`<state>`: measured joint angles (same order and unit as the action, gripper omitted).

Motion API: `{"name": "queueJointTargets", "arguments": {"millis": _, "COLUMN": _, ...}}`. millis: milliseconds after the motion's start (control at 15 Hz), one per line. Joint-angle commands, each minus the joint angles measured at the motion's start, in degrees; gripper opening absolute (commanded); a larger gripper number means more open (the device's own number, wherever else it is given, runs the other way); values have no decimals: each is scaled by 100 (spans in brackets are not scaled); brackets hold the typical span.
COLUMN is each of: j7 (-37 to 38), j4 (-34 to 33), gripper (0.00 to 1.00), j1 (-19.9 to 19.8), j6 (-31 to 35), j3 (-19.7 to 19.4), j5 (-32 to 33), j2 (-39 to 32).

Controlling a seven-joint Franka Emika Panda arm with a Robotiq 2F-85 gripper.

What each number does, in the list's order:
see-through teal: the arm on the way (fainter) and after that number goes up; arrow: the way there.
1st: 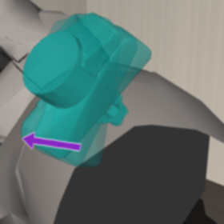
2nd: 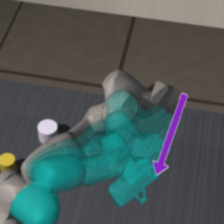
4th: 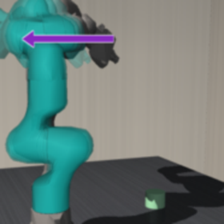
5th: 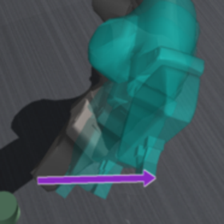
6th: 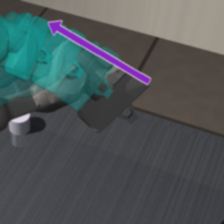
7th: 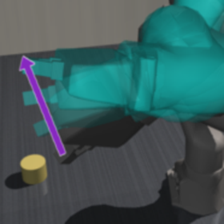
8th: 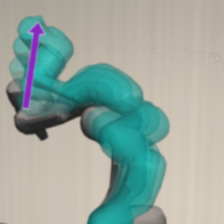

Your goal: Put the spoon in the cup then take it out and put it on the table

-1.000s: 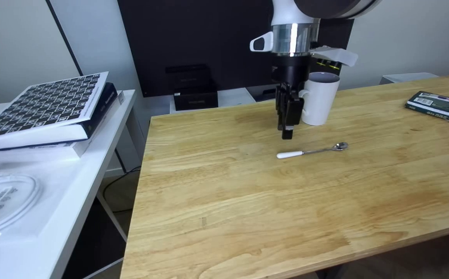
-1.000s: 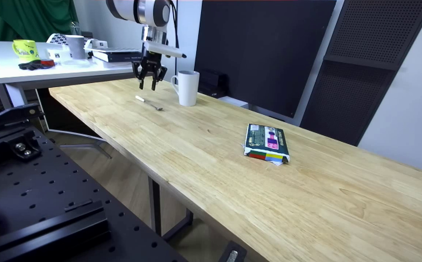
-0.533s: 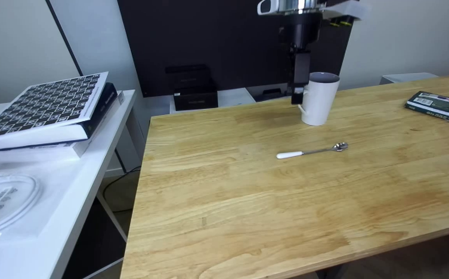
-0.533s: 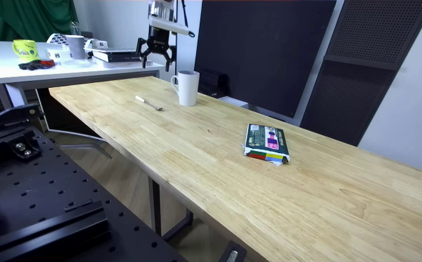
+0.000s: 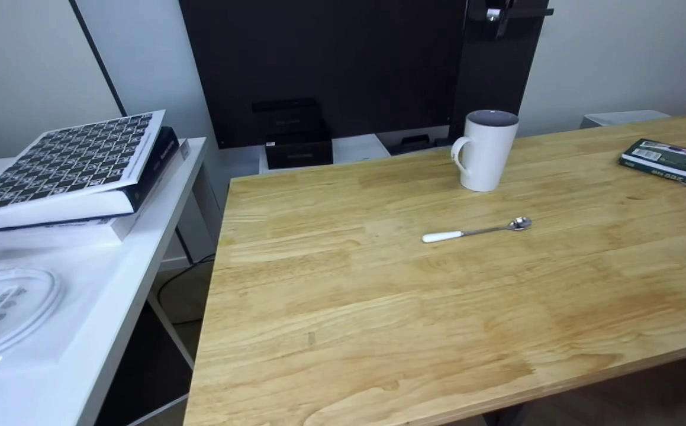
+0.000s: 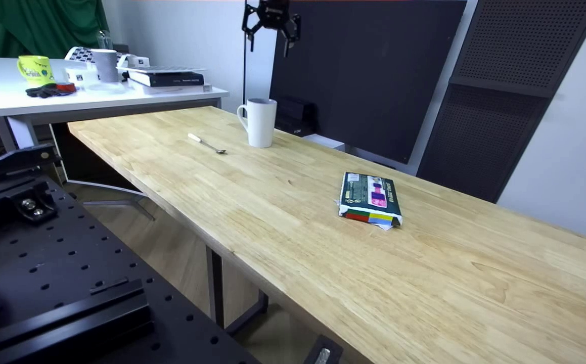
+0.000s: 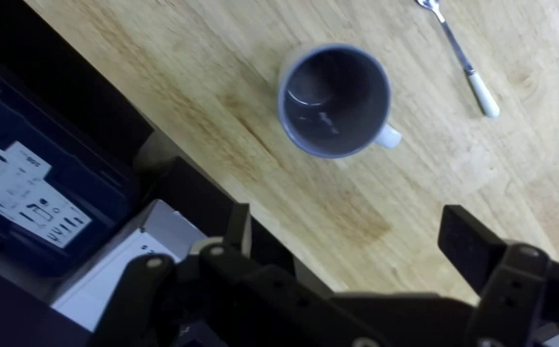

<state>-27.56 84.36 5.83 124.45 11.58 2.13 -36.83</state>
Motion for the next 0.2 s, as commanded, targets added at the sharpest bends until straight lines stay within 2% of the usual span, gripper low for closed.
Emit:
{"name": "queueJointTargets", "arguments": {"millis": 0, "j7": 13, "j4": 2, "gripper": 100, "j1": -110, "j6": -11, "j3": -48, "j5": -47, "j2": 42}}
{"name": "queueJointTargets", "arguments": {"millis": 133, "j7": 14, "j4": 62, "gripper": 100, "j1": -235, "j6": 32, "j3": -75, "j5": -104, "j2": 72}}
